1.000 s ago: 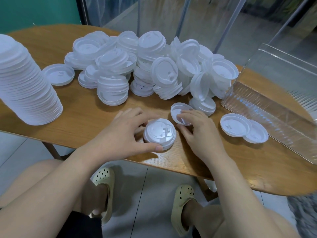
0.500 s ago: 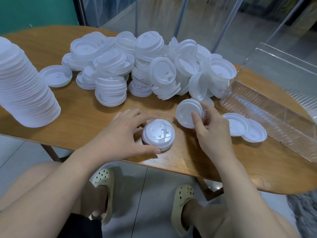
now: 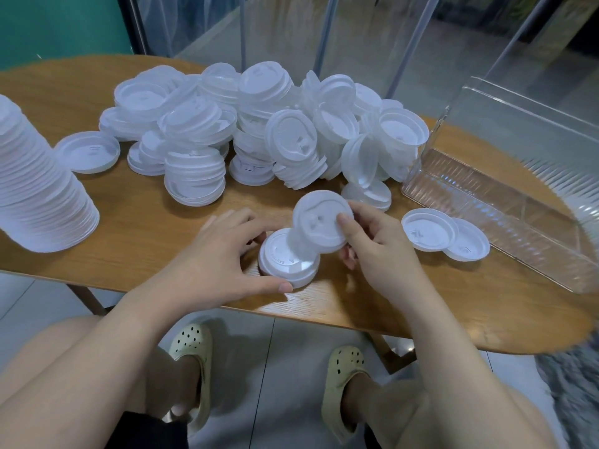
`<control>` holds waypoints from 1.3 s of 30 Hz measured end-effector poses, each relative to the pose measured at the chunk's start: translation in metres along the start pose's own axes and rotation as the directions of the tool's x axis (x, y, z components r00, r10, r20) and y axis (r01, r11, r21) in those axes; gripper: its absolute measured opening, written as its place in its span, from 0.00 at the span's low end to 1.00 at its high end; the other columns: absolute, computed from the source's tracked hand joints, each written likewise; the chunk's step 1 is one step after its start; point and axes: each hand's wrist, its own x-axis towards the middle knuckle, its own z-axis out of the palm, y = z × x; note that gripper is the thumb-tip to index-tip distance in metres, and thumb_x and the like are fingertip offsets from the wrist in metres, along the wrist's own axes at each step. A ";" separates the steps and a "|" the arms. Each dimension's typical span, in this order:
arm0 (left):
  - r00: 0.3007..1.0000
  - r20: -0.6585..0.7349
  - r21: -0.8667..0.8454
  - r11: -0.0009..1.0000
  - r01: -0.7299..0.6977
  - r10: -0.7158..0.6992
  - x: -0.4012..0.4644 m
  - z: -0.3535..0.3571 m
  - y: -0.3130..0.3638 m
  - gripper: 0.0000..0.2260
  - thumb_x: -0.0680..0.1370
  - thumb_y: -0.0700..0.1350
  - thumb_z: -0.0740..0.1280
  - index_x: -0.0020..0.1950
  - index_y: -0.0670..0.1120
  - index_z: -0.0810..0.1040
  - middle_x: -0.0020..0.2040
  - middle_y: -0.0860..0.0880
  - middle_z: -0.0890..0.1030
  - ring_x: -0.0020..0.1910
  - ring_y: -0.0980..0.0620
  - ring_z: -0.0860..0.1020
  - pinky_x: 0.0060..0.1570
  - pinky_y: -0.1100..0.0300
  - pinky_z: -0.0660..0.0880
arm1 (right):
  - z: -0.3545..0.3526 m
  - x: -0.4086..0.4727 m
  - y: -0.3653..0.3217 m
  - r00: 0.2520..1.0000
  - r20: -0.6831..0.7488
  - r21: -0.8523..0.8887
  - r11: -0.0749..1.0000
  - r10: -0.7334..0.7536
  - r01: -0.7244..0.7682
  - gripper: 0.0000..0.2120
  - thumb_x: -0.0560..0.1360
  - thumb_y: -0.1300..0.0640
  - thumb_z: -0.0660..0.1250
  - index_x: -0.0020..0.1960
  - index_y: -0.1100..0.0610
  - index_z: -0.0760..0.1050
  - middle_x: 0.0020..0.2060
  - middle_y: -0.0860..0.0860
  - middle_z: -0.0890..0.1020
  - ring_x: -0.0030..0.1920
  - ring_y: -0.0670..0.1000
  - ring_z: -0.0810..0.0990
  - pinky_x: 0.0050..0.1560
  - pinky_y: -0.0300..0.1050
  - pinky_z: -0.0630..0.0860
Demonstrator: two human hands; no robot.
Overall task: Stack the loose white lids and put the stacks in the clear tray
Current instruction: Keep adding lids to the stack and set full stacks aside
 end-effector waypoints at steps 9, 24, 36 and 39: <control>1.000 -0.009 -0.004 1.000 -0.005 0.005 0.002 0.001 -0.002 0.36 0.62 0.77 0.69 0.67 0.65 0.74 0.52 0.62 0.73 0.55 0.60 0.70 0.60 0.55 0.67 | 0.010 -0.003 -0.004 0.989 0.144 -0.124 0.992 0.042 -0.024 0.10 0.84 0.49 0.65 0.63 0.46 0.81 0.32 0.46 0.81 0.29 0.44 0.77 0.37 0.40 0.76; 0.999 -0.034 -0.012 1.000 -0.025 0.025 0.003 0.003 -0.002 0.40 0.61 0.76 0.71 0.71 0.65 0.71 0.52 0.63 0.73 0.55 0.62 0.71 0.58 0.55 0.68 | 0.022 0.001 0.006 0.994 0.093 -0.396 0.914 -0.056 0.089 0.14 0.81 0.43 0.68 0.63 0.47 0.82 0.29 0.46 0.76 0.33 0.45 0.73 0.35 0.38 0.66; 0.999 -0.041 0.009 1.000 -0.009 0.010 0.001 0.003 0.003 0.36 0.63 0.77 0.68 0.67 0.63 0.75 0.52 0.61 0.74 0.56 0.61 0.70 0.59 0.59 0.67 | 0.015 0.007 0.006 0.968 -0.138 -0.341 0.928 -0.211 0.154 0.12 0.81 0.43 0.68 0.50 0.50 0.84 0.31 0.44 0.78 0.34 0.44 0.76 0.37 0.38 0.70; 0.999 -0.044 0.035 0.999 -0.016 0.018 0.001 0.003 0.005 0.36 0.64 0.77 0.69 0.67 0.62 0.74 0.52 0.61 0.74 0.55 0.60 0.71 0.60 0.58 0.68 | 0.003 0.022 0.010 0.871 -0.351 -0.408 0.894 -0.343 0.188 0.09 0.79 0.49 0.70 0.49 0.54 0.82 0.37 0.45 0.79 0.38 0.46 0.77 0.42 0.41 0.73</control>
